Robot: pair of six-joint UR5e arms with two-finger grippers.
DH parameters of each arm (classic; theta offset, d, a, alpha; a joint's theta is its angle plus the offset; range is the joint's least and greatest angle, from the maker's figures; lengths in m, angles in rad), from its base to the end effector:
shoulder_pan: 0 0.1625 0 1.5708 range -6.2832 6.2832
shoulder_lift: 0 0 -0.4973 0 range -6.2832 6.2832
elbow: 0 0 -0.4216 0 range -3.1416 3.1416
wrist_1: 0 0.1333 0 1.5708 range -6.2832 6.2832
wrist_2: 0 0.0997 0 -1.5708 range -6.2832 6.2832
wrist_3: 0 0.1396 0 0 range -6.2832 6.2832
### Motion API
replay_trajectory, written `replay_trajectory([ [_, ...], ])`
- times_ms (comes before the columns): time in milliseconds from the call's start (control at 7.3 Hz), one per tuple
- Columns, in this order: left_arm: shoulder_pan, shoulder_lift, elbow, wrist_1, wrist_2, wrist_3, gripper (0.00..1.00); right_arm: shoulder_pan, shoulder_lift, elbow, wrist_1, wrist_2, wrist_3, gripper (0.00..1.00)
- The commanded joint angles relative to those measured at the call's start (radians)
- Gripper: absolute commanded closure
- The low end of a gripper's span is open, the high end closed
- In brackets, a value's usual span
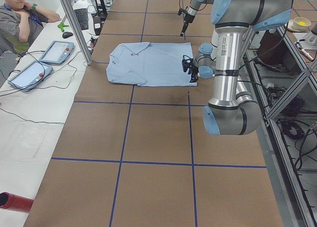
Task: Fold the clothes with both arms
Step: 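Move both grippers down to the hem corners nearest the robot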
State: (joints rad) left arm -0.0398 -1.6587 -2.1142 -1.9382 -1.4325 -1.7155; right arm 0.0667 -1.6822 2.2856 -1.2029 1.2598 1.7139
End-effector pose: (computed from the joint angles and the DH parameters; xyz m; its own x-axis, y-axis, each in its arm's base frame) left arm 0.5477 -0.1745 0.4001 0.5129 -0.1634 -0.8427 0.2316 0.9717 -0.0474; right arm -0.4451 -0.2061 0.4102 0.5122 0.1703 0.8418 -0.3926 0.9182 0.0532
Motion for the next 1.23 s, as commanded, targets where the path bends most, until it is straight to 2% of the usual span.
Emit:
replay_trajectory([
  [0,0.04,0.005,0.031,0.007,0.02,-0.026,0.3,-0.004,0.001,0.0,0.0,-0.005,0.001,0.09],
  [548,0.043,0.004,0.037,0.007,0.02,-0.024,0.44,-0.004,0.004,0.0,0.002,-0.011,0.001,0.07],
  [1095,0.049,0.0,0.037,0.007,0.018,-0.024,0.5,-0.005,0.004,0.0,0.002,-0.011,0.001,0.06],
])
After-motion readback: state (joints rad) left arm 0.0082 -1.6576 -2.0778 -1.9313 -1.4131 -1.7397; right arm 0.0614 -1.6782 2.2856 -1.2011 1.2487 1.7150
